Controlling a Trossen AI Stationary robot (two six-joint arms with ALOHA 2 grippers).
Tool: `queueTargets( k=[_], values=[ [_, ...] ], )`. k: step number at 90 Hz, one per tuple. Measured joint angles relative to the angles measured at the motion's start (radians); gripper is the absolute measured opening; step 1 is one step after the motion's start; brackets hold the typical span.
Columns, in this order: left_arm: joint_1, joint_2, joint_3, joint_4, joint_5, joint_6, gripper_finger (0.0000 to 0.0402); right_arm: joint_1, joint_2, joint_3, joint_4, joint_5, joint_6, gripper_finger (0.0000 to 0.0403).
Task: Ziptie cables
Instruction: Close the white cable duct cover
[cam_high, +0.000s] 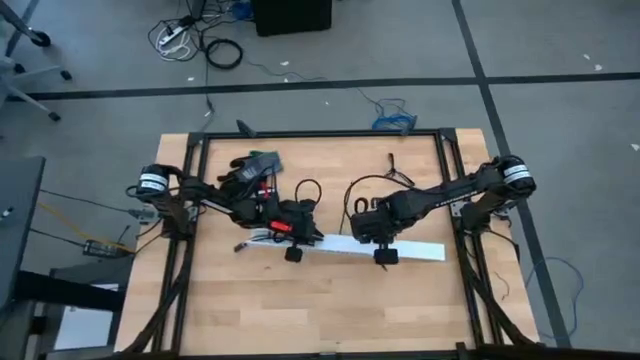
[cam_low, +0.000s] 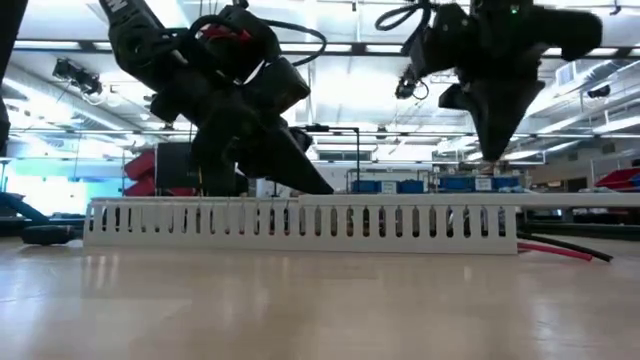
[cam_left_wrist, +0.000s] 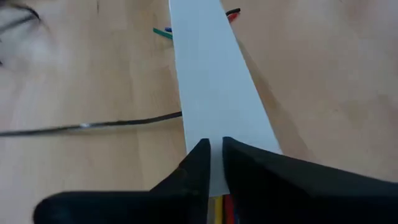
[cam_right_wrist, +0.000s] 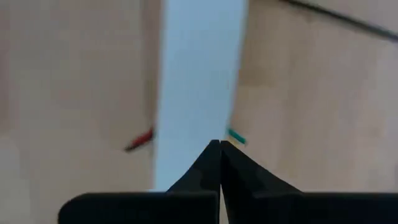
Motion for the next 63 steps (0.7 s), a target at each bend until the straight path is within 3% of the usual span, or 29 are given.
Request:
queueTargets(
  k=[10, 23, 40, 54, 63],
  values=[
    [0.003, 0.000, 0.000, -0.001, -0.099, 0.061, 0.0022, -0.003, 0.000, 0.000, 0.037, -0.002, 0.018, 0.0000],
    [0.006, 0.000, 0.000, -0.001, -0.152, 0.104, 0.0017, -0.031, 0.000, 0.000, 0.103, 0.005, 0.135, 0.0000],
    [0.007, 0.000, -0.001, -0.002, -0.254, 0.030, 0.0017, -0.051, -0.001, 0.000, 0.130, -0.002, 0.232, 0.0000],
    [0.007, 0.000, 0.001, -0.020, -0.247, 0.031, 0.0017, -0.049, -0.001, 0.000, 0.167, -0.025, 0.240, 0.0000],
    [0.011, 0.000, 0.003, -0.013, -0.174, 0.031, 0.0016, -0.049, -0.001, 0.000, 0.214, -0.049, 0.237, 0.0000]
  ],
)
